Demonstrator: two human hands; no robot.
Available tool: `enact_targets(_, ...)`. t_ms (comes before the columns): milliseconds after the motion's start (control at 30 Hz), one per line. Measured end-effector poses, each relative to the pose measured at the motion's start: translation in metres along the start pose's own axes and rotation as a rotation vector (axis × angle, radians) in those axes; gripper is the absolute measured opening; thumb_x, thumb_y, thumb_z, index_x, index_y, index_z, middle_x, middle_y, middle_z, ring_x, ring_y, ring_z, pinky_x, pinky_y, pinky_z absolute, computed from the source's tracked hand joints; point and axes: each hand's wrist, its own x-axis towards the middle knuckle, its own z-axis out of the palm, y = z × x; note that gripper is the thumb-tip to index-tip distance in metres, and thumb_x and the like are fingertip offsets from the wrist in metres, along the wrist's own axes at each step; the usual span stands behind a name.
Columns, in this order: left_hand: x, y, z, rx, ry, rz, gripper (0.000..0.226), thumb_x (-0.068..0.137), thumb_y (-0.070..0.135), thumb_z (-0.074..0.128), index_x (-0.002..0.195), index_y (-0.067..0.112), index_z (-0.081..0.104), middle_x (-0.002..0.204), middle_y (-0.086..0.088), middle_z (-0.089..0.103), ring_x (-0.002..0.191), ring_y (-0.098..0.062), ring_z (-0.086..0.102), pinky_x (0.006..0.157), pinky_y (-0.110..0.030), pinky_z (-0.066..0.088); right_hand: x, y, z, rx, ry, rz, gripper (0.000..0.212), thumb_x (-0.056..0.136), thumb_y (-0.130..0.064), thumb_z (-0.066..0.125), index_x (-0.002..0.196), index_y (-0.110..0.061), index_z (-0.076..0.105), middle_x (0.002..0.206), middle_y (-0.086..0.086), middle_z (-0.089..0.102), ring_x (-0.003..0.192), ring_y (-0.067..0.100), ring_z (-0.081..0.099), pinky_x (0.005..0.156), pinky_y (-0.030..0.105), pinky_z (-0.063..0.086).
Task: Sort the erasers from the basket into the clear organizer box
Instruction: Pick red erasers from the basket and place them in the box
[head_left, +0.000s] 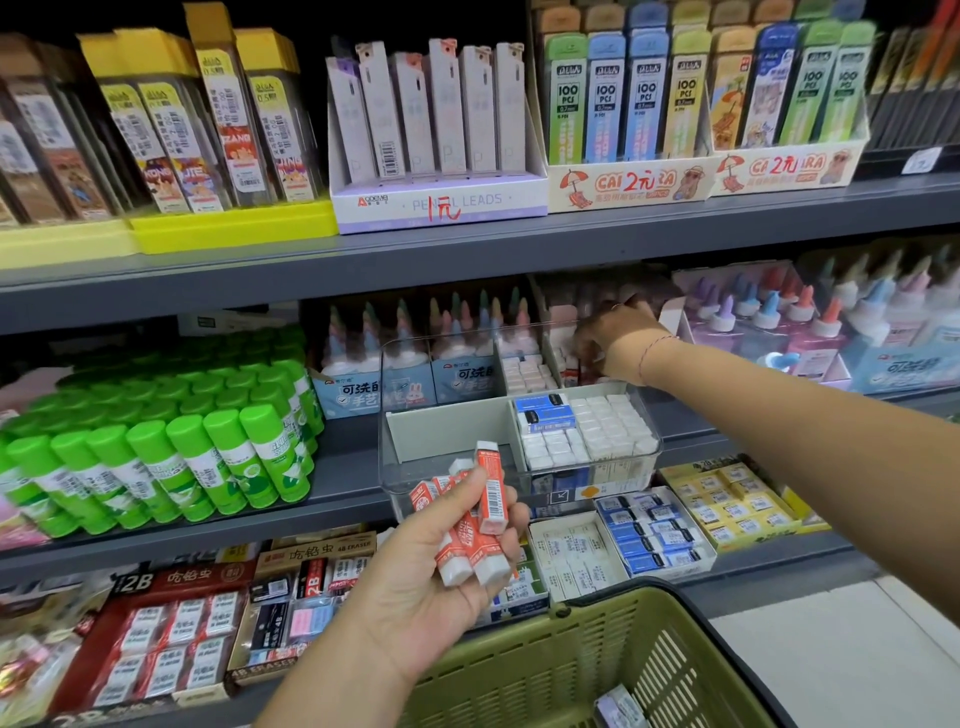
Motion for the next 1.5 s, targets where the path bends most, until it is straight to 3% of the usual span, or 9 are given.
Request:
enact_targets(133,0.002,0.000,0.000,-0.003,0.001,0.001,0.043,0.047,0.009,0.080,0.087,-0.006,0.073,0.083,-0.018,0.068,0.067,-0.027,0.068,0.045,-0.028,0.054,0.006,0.001,0.000,0.030,-0.012,0.001,0.031,0.084,-0.008,0.063,0.106,-0.029,0.060,0.107,0.000,0.065,0.101,0.025,0.055,0.096,0.035,0.028)
enact_targets(500,0.003,0.001,-0.001,-0.011,-0.008,0.000,0.042,0.048,0.009,0.080,0.087,-0.007,0.073,0.083,-0.019,0.069,0.066,-0.027,0.069,0.045,-0.029,0.055,0.010,0.002,0.010,-0.132,0.027,0.089,0.034,0.087,-0.017,0.060,0.120,-0.020,0.058,0.120,0.004,0.059,0.120,0.027,0.046,0.103,0.041,0.025)
enact_targets(767,0.003,0.000,-0.001,0.005,-0.011,0.006,0.034,0.049,0.011,0.079,0.079,-0.005,0.075,0.080,-0.017,0.069,0.064,-0.024,0.068,0.045,-0.027,0.054,0.010,0.000,0.014,-0.089,0.099,0.152,0.033,0.088,-0.033,0.061,0.120,-0.026,0.058,0.122,0.004,0.060,0.125,0.027,0.042,0.104,0.040,0.024)
enact_targets(1033,0.002,0.000,-0.001,-0.019,-0.011,0.007,0.040,0.054,0.007,0.077,0.092,-0.007,0.072,0.090,-0.020,0.070,0.064,-0.025,0.067,0.047,-0.026,0.055,-0.003,-0.003,0.002,-0.088,0.113,0.152,0.030,0.091,-0.039,0.052,0.118,-0.029,0.061,0.121,0.004,0.058,0.117,0.027,0.046,0.096,0.038,0.026)
enact_targets(1133,0.001,0.001,0.001,-0.037,-0.006,0.008,0.053,0.052,0.005,0.078,0.103,-0.006,0.067,0.087,-0.021,0.068,0.063,-0.025,0.067,0.046,-0.027,0.055,-0.030,-0.019,-0.011,0.199,0.282,0.098,0.028,0.088,-0.045,0.057,0.103,-0.024,0.069,0.109,0.000,0.061,0.110,0.025,0.051,0.096,0.034,0.030)
enact_targets(1200,0.000,0.001,0.001,-0.028,0.005,0.017,0.060,0.048,0.005,0.079,0.105,-0.005,0.066,0.083,-0.020,0.067,0.062,-0.025,0.067,0.044,-0.026,0.054,-0.058,-0.040,-0.022,0.587,0.328,-0.043,0.025,0.085,-0.044,0.063,0.094,-0.022,0.071,0.090,-0.009,0.063,0.092,0.015,0.059,0.082,0.029,0.043)
enact_targets(1300,0.000,0.001,0.001,0.016,0.011,0.032,0.045,0.046,0.005,0.080,0.089,-0.005,0.073,0.082,-0.020,0.068,0.061,-0.024,0.066,0.042,-0.025,0.052,-0.101,-0.074,-0.039,1.209,-0.048,-0.220,0.036,0.079,-0.049,0.060,0.091,-0.018,0.073,0.081,-0.011,0.067,0.068,0.000,0.058,0.061,0.016,0.046)
enact_targets(1367,-0.001,0.000,0.001,0.054,0.010,0.043,0.029,0.046,0.006,0.079,0.074,-0.002,0.076,0.079,-0.019,0.069,0.058,-0.022,0.065,0.040,-0.024,0.050,-0.119,-0.083,-0.040,1.407,-0.255,-0.256,0.049,0.080,-0.044,0.057,0.100,-0.001,0.069,0.075,-0.005,0.065,0.060,0.002,0.053,0.053,0.015,0.043)
enact_targets(1500,-0.005,-0.003,0.002,0.167,-0.030,0.025,0.029,0.047,0.008,0.081,0.075,0.001,0.077,0.078,-0.016,0.068,0.059,-0.020,0.063,0.042,-0.024,0.051,-0.132,-0.083,-0.039,1.609,-0.397,-0.239,0.021,0.075,-0.020,0.066,0.090,-0.006,0.066,0.069,-0.003,0.061,0.058,0.005,0.048,0.051,0.013,0.037)
